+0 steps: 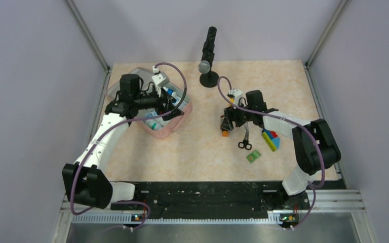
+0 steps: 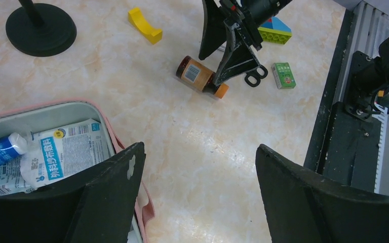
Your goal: Organize the medicine kit
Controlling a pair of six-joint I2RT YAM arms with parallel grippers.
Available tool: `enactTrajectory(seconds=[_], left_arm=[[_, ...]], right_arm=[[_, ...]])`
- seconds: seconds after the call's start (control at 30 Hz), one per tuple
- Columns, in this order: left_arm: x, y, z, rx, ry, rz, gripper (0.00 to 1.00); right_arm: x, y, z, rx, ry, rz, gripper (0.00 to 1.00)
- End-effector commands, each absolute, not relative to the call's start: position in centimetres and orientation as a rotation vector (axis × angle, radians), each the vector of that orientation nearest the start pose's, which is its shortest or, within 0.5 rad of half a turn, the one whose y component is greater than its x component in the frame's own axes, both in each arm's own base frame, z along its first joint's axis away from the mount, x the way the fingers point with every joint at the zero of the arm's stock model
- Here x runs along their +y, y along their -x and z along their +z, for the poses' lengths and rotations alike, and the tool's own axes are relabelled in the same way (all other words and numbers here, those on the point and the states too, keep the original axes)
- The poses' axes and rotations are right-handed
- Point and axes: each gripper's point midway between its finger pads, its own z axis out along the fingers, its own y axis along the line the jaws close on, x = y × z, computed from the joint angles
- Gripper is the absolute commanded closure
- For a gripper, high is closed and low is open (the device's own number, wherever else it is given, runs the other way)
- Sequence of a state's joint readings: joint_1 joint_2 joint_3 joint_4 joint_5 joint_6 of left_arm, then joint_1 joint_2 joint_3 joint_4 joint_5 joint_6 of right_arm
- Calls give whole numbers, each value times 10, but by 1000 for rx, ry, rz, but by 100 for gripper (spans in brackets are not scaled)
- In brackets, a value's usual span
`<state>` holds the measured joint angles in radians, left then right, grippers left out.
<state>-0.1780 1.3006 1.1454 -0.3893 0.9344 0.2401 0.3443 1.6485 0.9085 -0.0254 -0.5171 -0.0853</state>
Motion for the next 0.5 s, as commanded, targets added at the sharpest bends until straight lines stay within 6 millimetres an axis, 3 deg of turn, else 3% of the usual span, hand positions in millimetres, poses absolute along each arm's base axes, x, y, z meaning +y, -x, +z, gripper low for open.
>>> enactTrajectory(seconds=[0.0, 0.1, 0.3, 0.47], left_arm=[[-194, -304, 266, 1721, -961, -931, 16], [-193, -304, 265, 1732, -951, -935, 17], [-191, -301, 264, 1742, -946, -917, 17], [-190, -300, 259, 1752, -938, -912, 17]], right_arm=[[239, -341, 79, 2178, 719, 805, 30], [247, -342, 64, 2231, 677, 755, 33], [229, -361, 46, 2283, 638, 461, 42], [232, -358, 44, 2246, 754, 472, 54]])
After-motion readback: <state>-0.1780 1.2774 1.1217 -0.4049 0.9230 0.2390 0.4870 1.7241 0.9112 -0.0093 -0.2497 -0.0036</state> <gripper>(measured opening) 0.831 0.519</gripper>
